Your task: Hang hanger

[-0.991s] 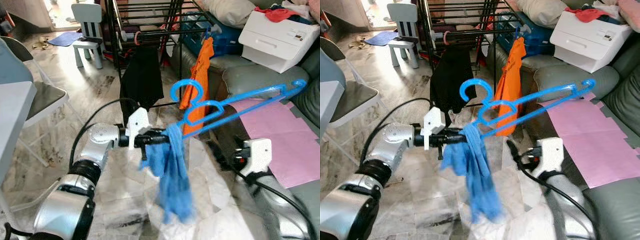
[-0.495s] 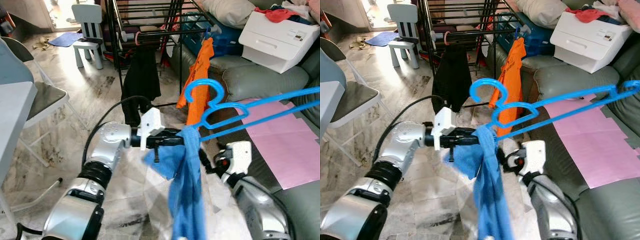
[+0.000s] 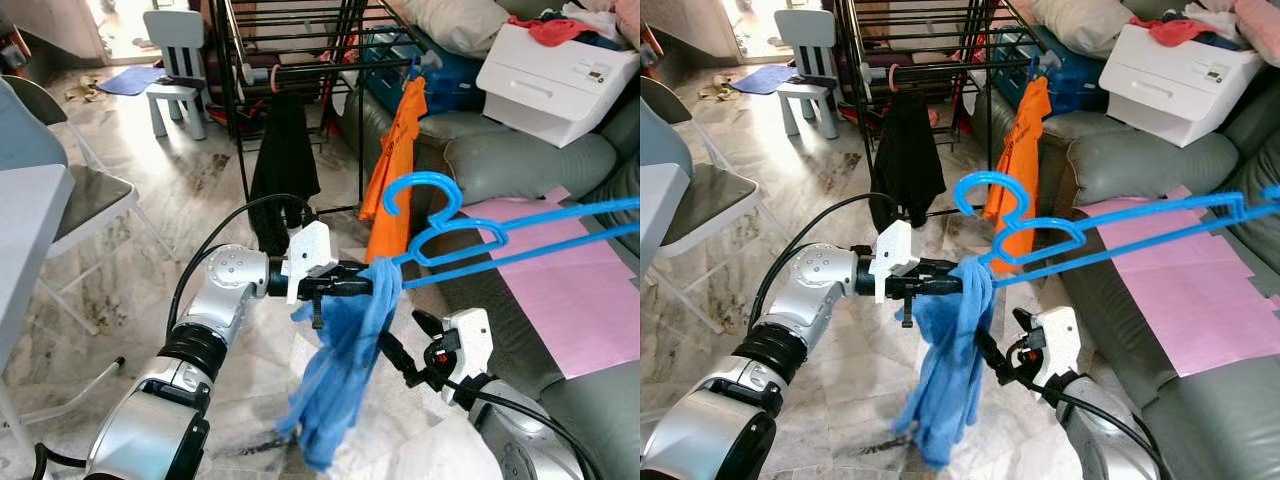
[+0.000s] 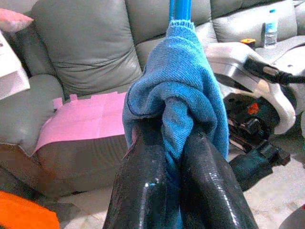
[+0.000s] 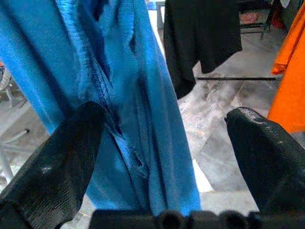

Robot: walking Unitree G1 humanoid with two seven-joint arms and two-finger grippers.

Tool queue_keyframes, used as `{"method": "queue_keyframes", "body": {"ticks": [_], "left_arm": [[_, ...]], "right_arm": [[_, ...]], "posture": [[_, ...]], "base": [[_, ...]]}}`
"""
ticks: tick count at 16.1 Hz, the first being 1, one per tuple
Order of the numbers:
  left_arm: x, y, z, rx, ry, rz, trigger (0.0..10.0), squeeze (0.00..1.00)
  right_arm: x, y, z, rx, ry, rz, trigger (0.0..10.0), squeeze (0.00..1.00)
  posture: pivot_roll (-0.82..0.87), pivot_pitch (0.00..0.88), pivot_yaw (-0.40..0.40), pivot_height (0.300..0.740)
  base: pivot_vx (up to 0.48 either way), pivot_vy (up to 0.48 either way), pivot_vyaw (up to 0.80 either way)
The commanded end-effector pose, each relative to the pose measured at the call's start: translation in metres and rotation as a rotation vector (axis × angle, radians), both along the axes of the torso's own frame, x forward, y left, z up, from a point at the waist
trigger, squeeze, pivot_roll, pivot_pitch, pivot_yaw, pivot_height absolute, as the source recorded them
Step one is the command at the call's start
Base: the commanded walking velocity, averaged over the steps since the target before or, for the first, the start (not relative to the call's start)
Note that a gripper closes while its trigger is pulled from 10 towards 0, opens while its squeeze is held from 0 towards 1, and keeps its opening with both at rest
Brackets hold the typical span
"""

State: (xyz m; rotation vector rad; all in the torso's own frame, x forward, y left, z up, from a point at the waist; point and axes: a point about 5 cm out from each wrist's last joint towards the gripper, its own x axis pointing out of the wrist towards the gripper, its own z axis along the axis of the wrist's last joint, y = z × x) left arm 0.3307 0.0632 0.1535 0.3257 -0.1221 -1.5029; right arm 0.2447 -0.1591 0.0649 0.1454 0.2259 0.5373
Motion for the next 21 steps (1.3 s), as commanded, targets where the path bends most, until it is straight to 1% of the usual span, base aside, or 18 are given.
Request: {"method": "queue_keyframes", "body": {"ticks": [1, 2, 3, 4, 5, 6, 8, 10, 11, 12, 13, 14, 16, 17, 18, 19, 20, 21], "left_arm": [[-0.001, -0.003, 0.007, -0.008, -0.036, -0.020, 0.0, 0.00], [-0.001, -0.003, 0.008, -0.010, -0.035, -0.022, 0.0, 0.00], [-0.005, -0.003, 0.008, -0.008, -0.022, -0.059, 0.0, 0.00], [-0.008, -0.002, 0.009, -0.010, -0.004, -0.094, 0.0, 0.00], [-0.011, -0.002, 0.012, -0.013, 0.005, -0.120, 0.0, 0.00], [-0.013, 0.000, 0.016, -0.022, 0.021, -0.147, 0.0, 0.00], [-0.015, 0.000, 0.024, -0.051, 0.029, -0.165, 0.0, 0.00], [-0.019, -0.003, 0.035, -0.083, 0.020, -0.190, 0.0, 0.00], [-0.021, -0.007, 0.043, -0.124, 0.022, -0.198, 0.0, 0.00], [-0.023, -0.010, 0.056, -0.175, 0.016, -0.208, 0.0, 0.00], [-0.022, -0.011, 0.060, -0.190, 0.014, -0.207, 0.0, 0.00], [-0.022, -0.011, 0.068, -0.219, 0.015, -0.204, 0.0, 0.00], [-0.019, -0.008, 0.078, -0.263, 0.021, -0.180, 0.0, 0.00], [-0.018, -0.006, 0.079, -0.262, 0.024, -0.167, 0.0, 0.00], [-0.017, -0.004, 0.078, -0.264, 0.028, -0.151, 0.0, 0.00], [-0.016, -0.003, 0.078, -0.268, 0.030, -0.144, 0.0, 0.00], [-0.014, 0.000, 0.081, -0.284, 0.033, -0.123, 0.0, 0.00], [-0.012, 0.001, 0.083, -0.291, 0.031, -0.107, 0.0, 0.00]], "right_arm": [[0.003, -0.005, 0.004, -0.015, -0.017, -0.010, 10.0, 0.00], [0.004, -0.006, 0.004, -0.018, -0.018, -0.014, 10.0, 0.00], [0.007, -0.008, 0.004, -0.048, -0.027, -0.036, 10.0, 0.00], [0.011, -0.011, 0.003, -0.075, -0.038, -0.063, 10.0, 0.00], [0.016, -0.016, 0.004, -0.102, -0.050, -0.117, 10.0, 0.00], [0.019, -0.019, 0.005, -0.095, -0.056, -0.152, 10.0, 0.00], [0.022, -0.021, 0.005, -0.092, -0.054, -0.169, 10.0, 0.00], [0.022, -0.020, -0.005, -0.086, -0.008, -0.182, 10.0, 0.00], [0.023, -0.019, -0.013, -0.102, 0.033, -0.193, 10.0, 0.00], [0.020, -0.018, -0.027, -0.109, 0.114, -0.213, 10.0, 0.00], [0.019, -0.018, -0.031, -0.104, 0.139, -0.220, 10.0, 0.00], [0.015, -0.019, -0.040, -0.106, 0.187, -0.232, 10.0, 0.00], [0.004, -0.029, -0.055, -0.091, 0.261, -0.301, 10.0, 0.00], [-0.003, -0.036, -0.062, -0.075, 0.300, -0.336, 10.0, 0.00], [-0.013, -0.048, -0.070, -0.083, 0.350, -0.381, 10.0, 0.00], [-0.017, -0.052, -0.073, -0.081, 0.368, -0.398, 10.0, 0.00], [-0.027, -0.064, -0.079, -0.067, 0.411, -0.450, 10.0, 0.00], [-0.033, -0.073, -0.082, -0.067, 0.430, -0.493, 10.0, 0.00]], "posture": [[0.04, 0.000, -0.030, 0.740], [0.04, 0.000, -0.030, 0.740], [0.05, 0.000, -0.030, 0.740], [0.05, 0.000, -0.031, 0.740], [0.05, 0.000, -0.035, 0.740], [0.05, 0.000, -0.037, 0.740], [0.05, 0.000, -0.040, 0.740], [0.05, 0.000, -0.044, 0.740], [0.05, 0.000, -0.047, 0.740], [0.05, 0.000, -0.051, 0.740], [0.05, 0.000, -0.051, 0.740], [0.05, 0.000, -0.052, 0.740], [0.05, 0.000, -0.060, 0.740], [0.05, 0.000, -0.060, 0.740], [0.05, 0.000, -0.061, 0.740], [0.05, 0.000, -0.061, 0.740], [0.04, 0.000, -0.061, 0.740], [0.04, 0.000, -0.062, 0.740]], "base": [[0.000, 0.000, 0.00], [0.000, 0.000, 0.00], [0.000, 0.000, 0.00], [0.000, 0.000, 0.00], [0.000, 0.000, 0.00], [0.000, 0.000, 0.00], [0.000, 0.000, 0.00], [0.000, 0.000, 0.00], [0.000, 0.000, 0.00], [0.000, 0.000, 0.00], [0.000, 0.000, 0.00], [0.000, 0.000, 0.00], [0.000, 0.000, 0.00], [0.000, 0.000, 0.00], [0.000, 0.000, 0.00], [0.000, 0.000, 0.00], [0.000, 0.000, 0.00], [0.000, 0.000, 0.00]]}}
